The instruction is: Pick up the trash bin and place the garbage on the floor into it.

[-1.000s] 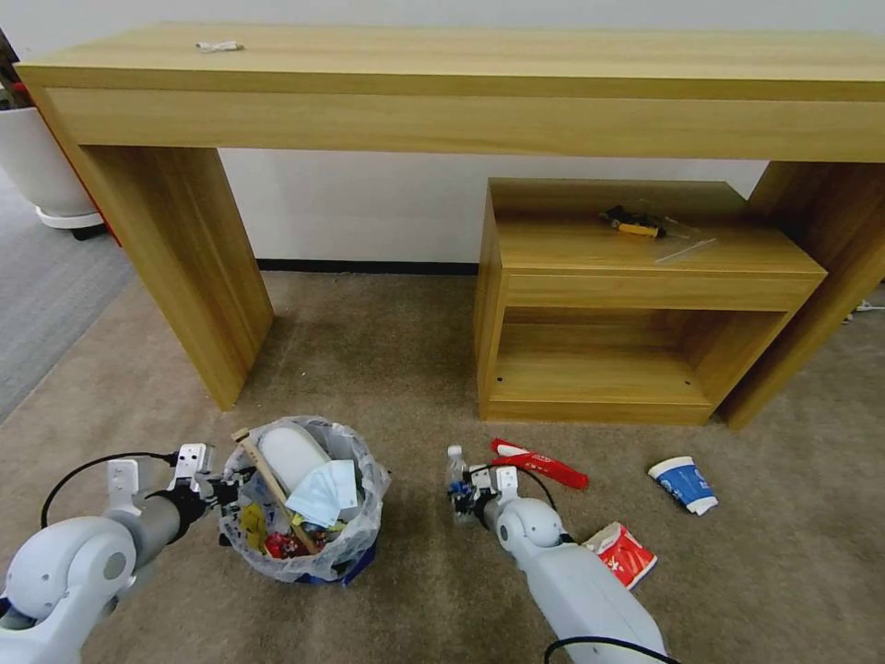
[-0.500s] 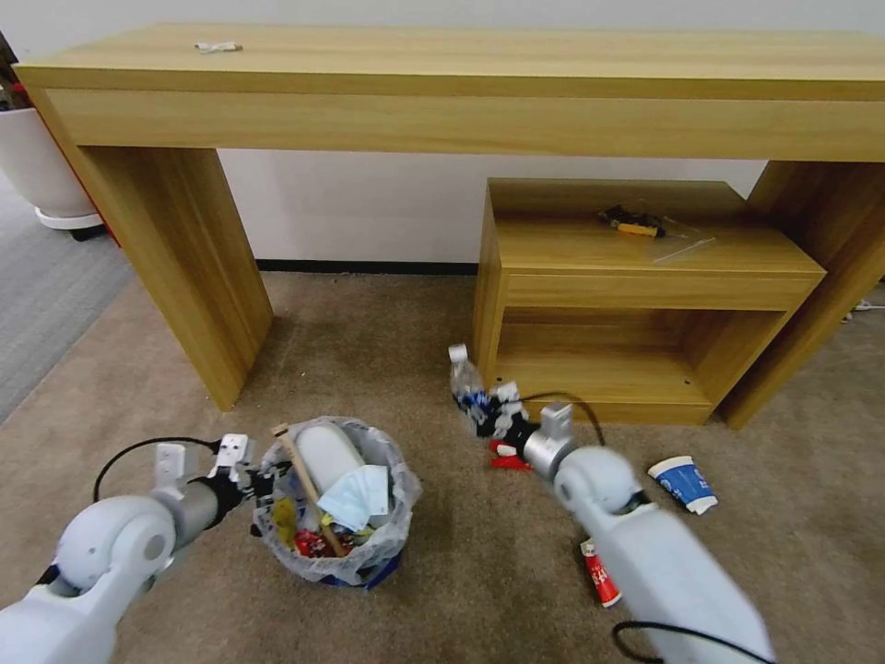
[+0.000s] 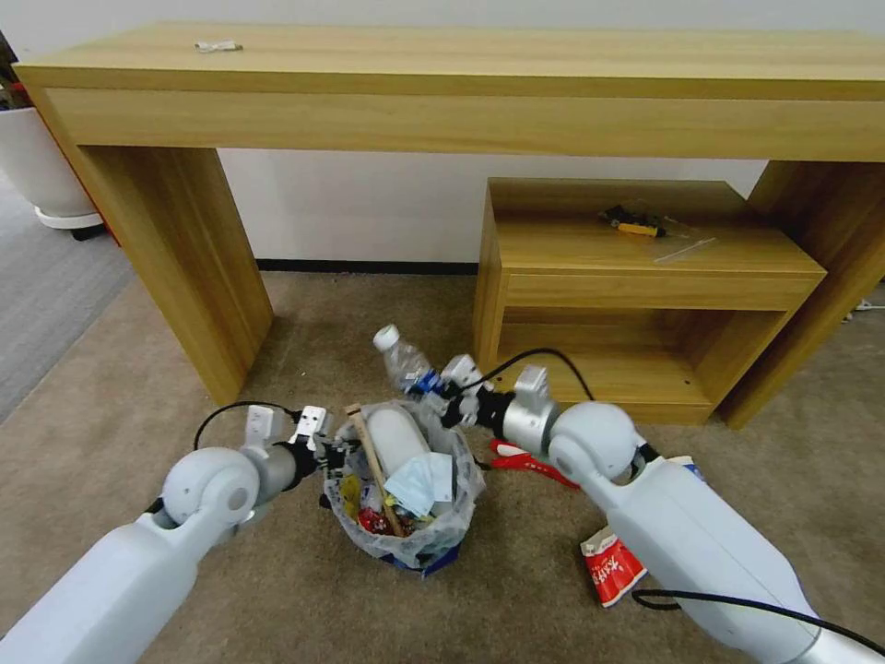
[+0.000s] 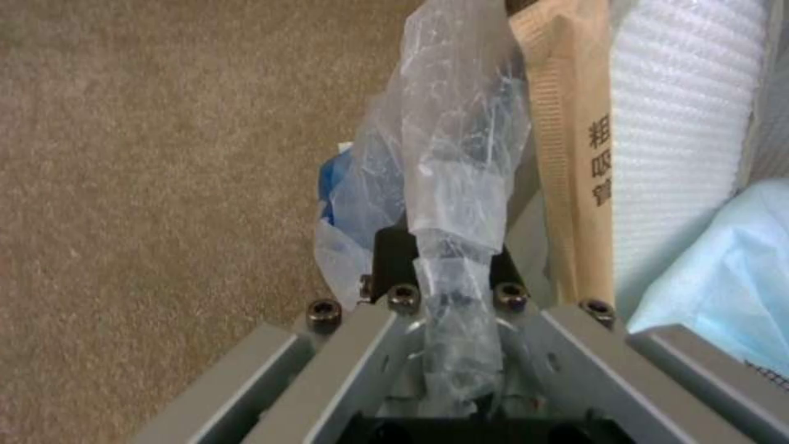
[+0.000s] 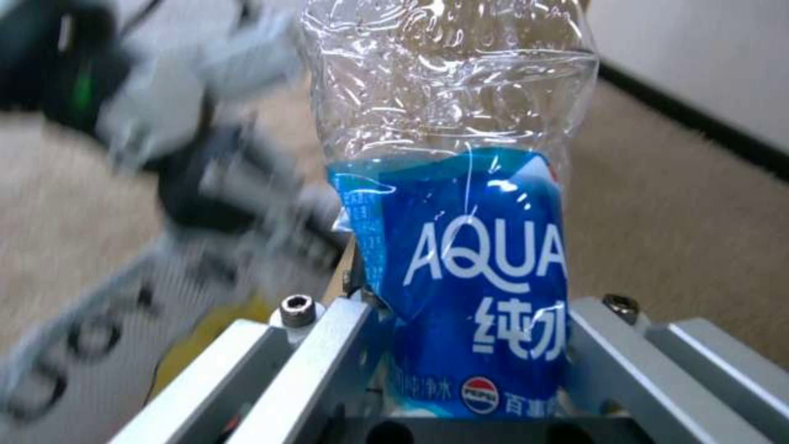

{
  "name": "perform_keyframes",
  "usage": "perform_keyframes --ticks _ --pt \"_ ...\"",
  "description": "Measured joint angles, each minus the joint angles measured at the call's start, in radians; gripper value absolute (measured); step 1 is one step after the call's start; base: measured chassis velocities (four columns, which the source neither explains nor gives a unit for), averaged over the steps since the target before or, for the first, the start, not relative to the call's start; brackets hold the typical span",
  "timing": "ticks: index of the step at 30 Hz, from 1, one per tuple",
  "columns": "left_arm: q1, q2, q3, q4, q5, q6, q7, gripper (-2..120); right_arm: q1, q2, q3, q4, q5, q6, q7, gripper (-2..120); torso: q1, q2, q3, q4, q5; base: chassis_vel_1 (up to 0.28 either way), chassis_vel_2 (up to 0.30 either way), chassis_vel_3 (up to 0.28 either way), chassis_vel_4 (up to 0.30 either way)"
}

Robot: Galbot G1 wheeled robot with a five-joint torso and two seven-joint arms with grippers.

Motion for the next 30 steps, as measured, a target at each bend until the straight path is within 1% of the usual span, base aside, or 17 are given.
perform_keyframes --ticks 6,10,12,13,15,16,18,21,22,24,25,26,27,29,30 --pt "-0.008 0.018 0.010 -0.008 -0.045 0.000 -0.035 0 -0.020 -0.002 -0.033 -0.018 -0.054 -0.001 -0.011 9 0.000 0.000 0.000 0.0001 0.0000 0.000 0.000 0.000 0.000" --pt "-0.006 0.029 0.010 -0.019 -0.065 0.000 -0.046 0 -0.042 0.029 -0.053 -0.056 -0.114 0.003 -0.013 9 0.000 0.000 0.000 0.0002 0.0000 0.000 0.000 0.000 0.000" --pt "-0.005 0.032 0.007 -0.021 -0.069 0.000 -0.046 0 -0.049 0.042 -0.056 -0.063 -0.132 0.005 -0.017 18 0.000 0.000 0.000 0.0003 0.0000 0.000 0.000 0.000 0.000" --pt "-0.005 0.032 0.007 -0.021 -0.069 0.000 -0.046 0 -0.049 0.042 -0.056 -0.063 -0.132 0.005 -0.017 18 0.000 0.000 0.000 0.0003 0.0000 0.000 0.000 0.000 0.000" --pt "-0.006 0.034 0.004 -0.021 -0.069 0.000 -0.046 0 -0.055 0.047 -0.056 -0.062 -0.132 0.007 -0.009 25 0.000 0.000 0.000 0.0002 -0.0001 0.000 0.000 0.000 0.000" --pt "-0.006 0.034 0.000 -0.020 -0.071 0.000 -0.045 0 -0.066 0.046 -0.051 -0.054 -0.127 0.008 0.002 32 0.000 0.000 0.000 0.0002 -0.0001 0.000 0.000 0.000 0.000" --pt "-0.006 0.034 -0.001 -0.020 -0.071 0.000 -0.044 0 -0.069 0.044 -0.049 -0.051 -0.126 0.008 0.003 34 0.000 0.000 0.000 0.0003 -0.0001 0.000 0.000 0.000 0.000" --pt "-0.007 0.030 -0.007 -0.014 -0.071 0.000 -0.042 0 -0.096 0.026 -0.035 -0.026 -0.116 0.009 0.020 51 0.000 0.000 0.000 0.0000 -0.0002 0.000 0.000 0.000 0.000" --pt "-0.007 0.030 -0.007 -0.014 -0.071 0.000 -0.042 0 -0.096 0.026 -0.035 -0.026 -0.116 0.009 0.020 51 0.000 0.000 0.000 0.0000 -0.0002 0.000 0.000 0.000 0.000" --pt "-0.003 0.030 -0.014 -0.013 -0.069 0.000 -0.042 0 -0.107 0.022 -0.025 -0.014 -0.106 0.009 0.037 61 0.000 0.000 0.000 -0.0001 -0.0001 0.000 0.000 0.000 0.000" --pt "0.001 0.030 -0.019 -0.013 -0.068 0.000 -0.042 0 -0.110 0.021 -0.020 -0.009 -0.099 0.009 0.042 64 0.000 0.000 0.000 0.0000 -0.0001 0.000 0.000 0.000 0.000" --pt "0.001 0.030 -0.019 -0.013 -0.068 0.000 -0.042 0 -0.110 0.021 -0.020 -0.009 -0.099 0.009 0.042 64 0.000 0.000 0.000 0.0000 -0.0001 0.000 0.000 0.000 0.000" --pt "0.003 0.030 -0.022 -0.013 -0.068 0.000 -0.042 0 -0.111 0.020 -0.018 -0.006 -0.096 0.008 0.044 68 0.000 0.000 0.000 0.0000 -0.0001 0.000 0.000 0.000 0.000" --pt "0.015 0.035 -0.039 -0.013 -0.068 0.000 -0.041 0 -0.111 0.019 -0.010 0.001 -0.086 0.008 0.048 80 0.000 0.000 0.000 0.0003 -0.0001 0.000 0.000 0.000 0.000" --pt "0.015 0.035 -0.039 -0.013 -0.068 0.000 -0.041 0 -0.111 0.019 -0.010 0.001 -0.086 0.008 0.048 80 0.000 0.000 0.000 0.0003 -0.0001 0.000 0.000 0.000 0.000"
